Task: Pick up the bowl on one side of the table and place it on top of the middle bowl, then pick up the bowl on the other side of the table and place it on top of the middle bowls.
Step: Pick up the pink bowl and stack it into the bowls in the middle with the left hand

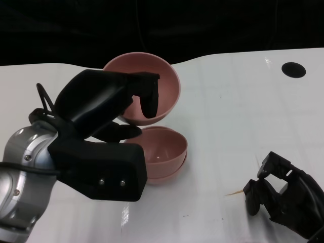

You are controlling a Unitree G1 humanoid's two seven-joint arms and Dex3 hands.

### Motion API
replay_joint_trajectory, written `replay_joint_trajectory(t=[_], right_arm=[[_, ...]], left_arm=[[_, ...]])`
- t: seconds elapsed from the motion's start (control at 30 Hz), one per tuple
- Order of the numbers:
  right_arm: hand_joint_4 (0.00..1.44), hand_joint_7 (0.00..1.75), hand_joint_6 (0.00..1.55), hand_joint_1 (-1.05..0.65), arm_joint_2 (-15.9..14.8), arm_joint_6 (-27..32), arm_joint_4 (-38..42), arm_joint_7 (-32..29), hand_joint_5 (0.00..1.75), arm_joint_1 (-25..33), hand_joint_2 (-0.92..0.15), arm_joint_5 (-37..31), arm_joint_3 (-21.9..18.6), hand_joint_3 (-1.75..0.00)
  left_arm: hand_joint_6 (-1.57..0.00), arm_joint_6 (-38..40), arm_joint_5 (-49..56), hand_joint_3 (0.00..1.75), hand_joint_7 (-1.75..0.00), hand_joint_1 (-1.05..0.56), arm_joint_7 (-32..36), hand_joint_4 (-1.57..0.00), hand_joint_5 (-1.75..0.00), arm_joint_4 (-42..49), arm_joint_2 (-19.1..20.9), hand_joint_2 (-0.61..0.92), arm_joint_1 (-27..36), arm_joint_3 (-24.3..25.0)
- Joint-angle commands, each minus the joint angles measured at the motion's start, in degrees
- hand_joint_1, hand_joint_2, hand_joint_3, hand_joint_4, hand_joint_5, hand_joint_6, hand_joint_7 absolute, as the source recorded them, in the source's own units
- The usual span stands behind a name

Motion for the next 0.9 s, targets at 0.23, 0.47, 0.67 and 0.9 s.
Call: replay_joint_trajectory(t=[0.23, 0.47, 0.67, 0.9], right_arm=[[0.91, 1.66, 0.73, -0.17, -0.3, -0.5, 0.2, 0.3, 1.75, -0.5, -0.49, 0.3, -0.4, -1.09], [0.91, 1.66, 0.73, -0.17, -0.3, -0.5, 0.2, 0.5, 1.75, -0.4, -0.49, 0.4, -0.4, -1.10], [0.91, 1.66, 0.72, -0.17, -0.4, -0.6, 0.4, 0.3, 1.75, -0.5, -0.49, 0.2, -0.4, -1.11], [0.91, 1.66, 0.74, -0.18, -0.4, -0.7, 0.6, 0.1, 1.75, -0.7, -0.47, 0.0, -0.5, -1.13]], left_arm=[[-0.72, 0.4, -3.3, 0.75, -1.56, 0.01, -2.2, -0.74, -1.75, -0.4, -1.7, 0.65, -1.3, -0.4], [-0.60, 2.9, -3.1, 0.95, -1.73, 0.00, -3.3, -0.73, -1.75, -1.4, -3.7, 0.54, -0.4, -2.2], [-0.60, 3.2, -3.0, 0.96, -1.73, 0.00, -3.1, -0.73, -1.75, -1.5, -4.1, 0.53, 0.1, -2.7], [-0.57, 3.5, -2.7, 0.99, -1.75, -0.01, -2.7, -0.72, -1.75, -1.5, -4.7, 0.54, 0.8, -3.3]])
